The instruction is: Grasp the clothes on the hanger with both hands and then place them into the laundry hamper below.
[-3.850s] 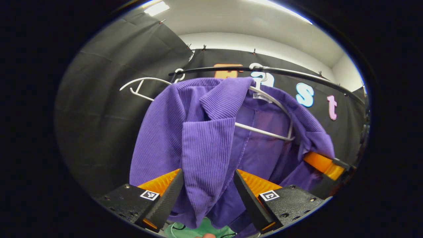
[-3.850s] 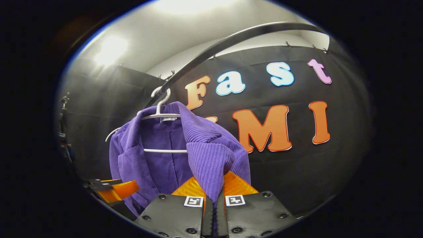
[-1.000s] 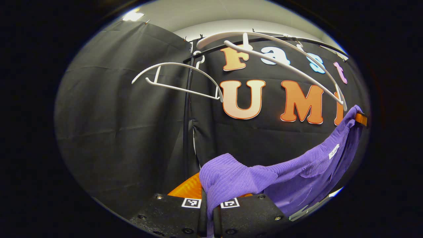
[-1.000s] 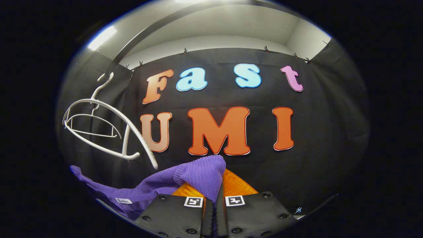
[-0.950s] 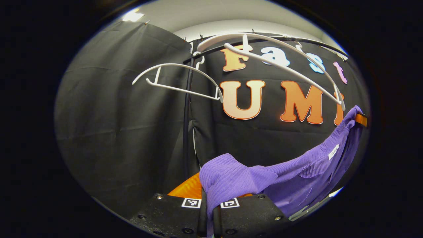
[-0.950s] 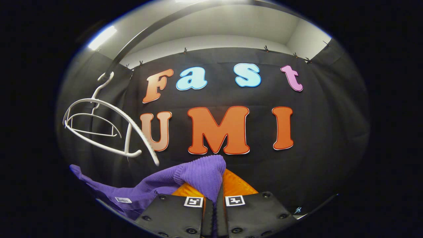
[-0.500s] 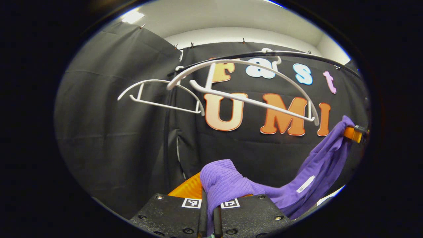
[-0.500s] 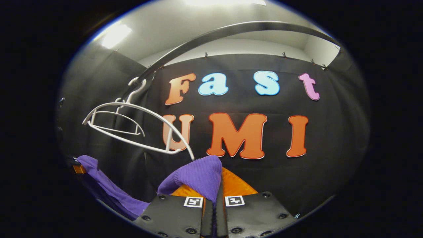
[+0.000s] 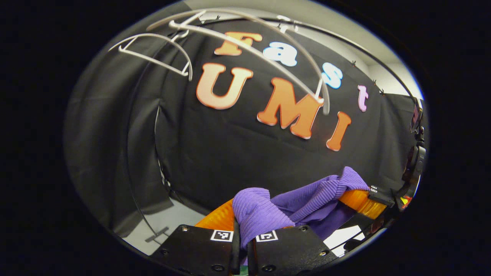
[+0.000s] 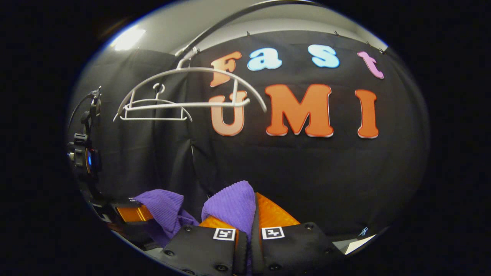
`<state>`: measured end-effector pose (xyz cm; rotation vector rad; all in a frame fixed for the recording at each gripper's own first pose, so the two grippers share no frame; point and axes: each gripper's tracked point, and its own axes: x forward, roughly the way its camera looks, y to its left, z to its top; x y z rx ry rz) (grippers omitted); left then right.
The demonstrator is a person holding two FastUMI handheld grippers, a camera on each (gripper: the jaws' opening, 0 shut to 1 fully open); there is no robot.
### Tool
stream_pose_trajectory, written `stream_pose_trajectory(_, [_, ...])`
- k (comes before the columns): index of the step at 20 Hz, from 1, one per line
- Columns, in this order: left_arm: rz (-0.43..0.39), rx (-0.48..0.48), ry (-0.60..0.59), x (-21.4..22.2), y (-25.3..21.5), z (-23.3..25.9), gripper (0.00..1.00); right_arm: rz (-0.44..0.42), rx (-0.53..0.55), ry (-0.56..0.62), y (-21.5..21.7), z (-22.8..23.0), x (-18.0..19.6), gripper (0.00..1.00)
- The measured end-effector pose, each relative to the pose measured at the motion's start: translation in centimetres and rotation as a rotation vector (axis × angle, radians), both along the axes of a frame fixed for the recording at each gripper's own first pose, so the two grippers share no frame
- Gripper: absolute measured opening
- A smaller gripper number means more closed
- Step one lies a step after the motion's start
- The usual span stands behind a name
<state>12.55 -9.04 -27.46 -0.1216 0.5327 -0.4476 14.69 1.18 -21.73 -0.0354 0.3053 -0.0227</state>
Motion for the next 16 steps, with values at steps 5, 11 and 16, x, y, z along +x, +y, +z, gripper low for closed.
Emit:
stream_pose_trajectory(5, [-0.017,0.100,0.282,-5.0,0.9,-9.4,0.12,-0.008,0.012,0.284,0.9,-11.4,-3.5,0.12])
stream_pose_trajectory(11, [-0.044,0.175,0.364,-7.2,0.9,-12.7,0.12,-0.020,0.050,0.478,1.3,-17.1,-6.9,0.12])
stream_pose_trajectory(16, [-0.078,0.257,0.332,-7.4,1.1,-12.9,0.46,-0.037,0.034,0.527,0.2,-17.6,-8.3,0.43])
